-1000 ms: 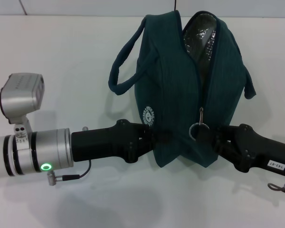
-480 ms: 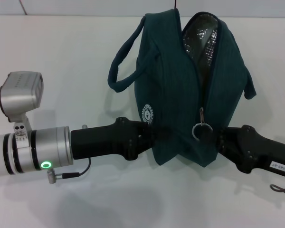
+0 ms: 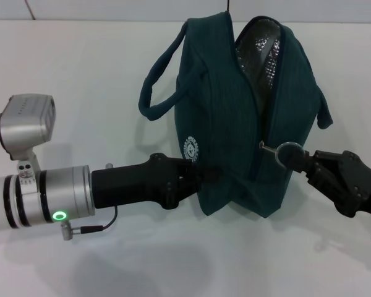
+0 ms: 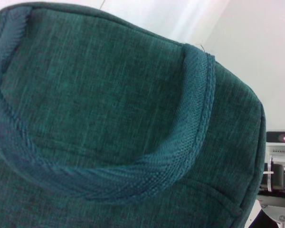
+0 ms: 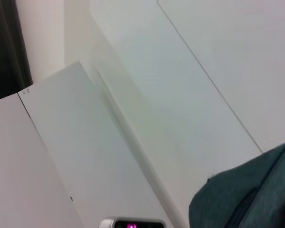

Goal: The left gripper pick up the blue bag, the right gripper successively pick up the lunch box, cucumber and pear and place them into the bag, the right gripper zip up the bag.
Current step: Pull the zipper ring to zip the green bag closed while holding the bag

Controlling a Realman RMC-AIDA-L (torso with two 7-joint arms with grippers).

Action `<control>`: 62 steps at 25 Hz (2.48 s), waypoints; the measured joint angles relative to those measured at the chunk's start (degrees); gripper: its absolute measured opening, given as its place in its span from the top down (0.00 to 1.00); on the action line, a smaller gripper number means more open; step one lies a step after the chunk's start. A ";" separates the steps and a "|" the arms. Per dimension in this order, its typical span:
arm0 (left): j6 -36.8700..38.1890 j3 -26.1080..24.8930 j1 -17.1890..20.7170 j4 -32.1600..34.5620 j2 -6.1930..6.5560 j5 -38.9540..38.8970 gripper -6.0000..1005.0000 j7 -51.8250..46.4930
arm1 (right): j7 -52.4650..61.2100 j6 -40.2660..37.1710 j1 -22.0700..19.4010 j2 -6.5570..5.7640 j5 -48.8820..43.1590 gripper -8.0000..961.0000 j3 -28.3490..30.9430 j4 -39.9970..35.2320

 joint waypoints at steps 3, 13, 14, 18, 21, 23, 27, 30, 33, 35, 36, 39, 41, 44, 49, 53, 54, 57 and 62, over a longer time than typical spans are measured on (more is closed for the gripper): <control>0.00 0.09 0.03 0.00 0.00 0.20 0.94 0.28 | -0.25 -0.04 0.17 0.19 0.00 0.99 0.20 -0.01; 0.15 1.35 0.19 -0.01 0.07 0.80 0.93 1.14 | -2.20 -2.43 0.68 0.59 1.56 0.99 0.28 -2.54; 0.19 1.60 0.22 -0.02 0.07 0.80 0.93 1.32 | -2.21 -2.51 0.71 0.59 1.61 0.99 0.28 -2.71; 0.26 2.74 0.30 -0.13 0.10 0.85 0.92 1.54 | -2.42 -2.55 0.78 0.64 2.43 0.99 0.27 -3.02; 0.33 3.75 0.46 -0.02 0.18 1.16 0.92 1.60 | -3.19 -2.58 0.93 0.72 4.12 0.99 0.21 -3.03; 0.41 4.12 0.50 0.00 0.22 2.02 0.92 1.63 | -3.51 -2.60 1.02 0.76 5.12 0.99 0.20 -3.03; 0.47 5.30 0.52 0.00 0.28 3.51 0.91 1.55 | -3.71 -2.62 1.30 0.78 7.50 0.99 0.19 -3.17; 0.52 6.06 0.54 0.01 0.33 4.43 0.91 1.52 | -3.71 -2.46 1.46 0.78 8.91 0.99 0.19 -3.45; 0.89 6.48 0.54 0.01 0.41 5.99 0.90 1.61 | -3.33 -0.81 2.40 0.77 11.78 0.99 0.18 -3.68; 1.42 6.70 0.54 0.03 0.53 6.41 0.90 1.62 | -2.84 0.56 3.28 0.88 12.87 0.99 0.18 -3.68; 1.83 6.80 0.56 0.11 0.68 6.75 0.90 1.61 | -2.64 1.09 3.69 0.91 13.23 0.99 0.18 -3.69; 2.22 6.87 0.65 0.25 1.06 7.12 0.89 1.41 | -1.90 2.46 5.24 1.09 13.83 0.99 0.19 -3.65; 2.28 6.74 0.74 0.42 1.23 7.16 0.89 1.33 | -1.69 3.32 6.13 1.23 14.05 0.99 0.19 -3.60; 2.30 6.59 1.64 2.14 1.33 7.17 0.89 1.22 | -1.63 4.27 6.95 1.37 14.34 0.99 0.10 -3.78; 2.02 2.89 4.16 5.67 1.34 6.73 0.88 0.20 | -1.60 4.49 8.05 1.38 14.93 0.99 -0.29 -3.86; 1.74 -2.94 5.94 6.00 1.37 6.73 0.87 0.43 | -1.59 4.58 8.93 1.38 14.94 0.99 -0.34 -3.92; 1.65 -3.84 6.20 6.02 1.36 6.71 0.87 0.55 | -1.59 4.68 9.21 1.38 14.94 0.99 -0.34 -3.91; 1.48 -8.44 7.62 6.67 0.85 6.44 0.87 1.47 | -1.58 5.23 10.04 1.39 14.94 0.99 -0.35 -3.91; 1.79 -12.58 8.06 7.35 0.29 4.67 0.77 2.83 | -1.59 6.79 11.05 1.38 14.94 0.99 -0.33 -3.92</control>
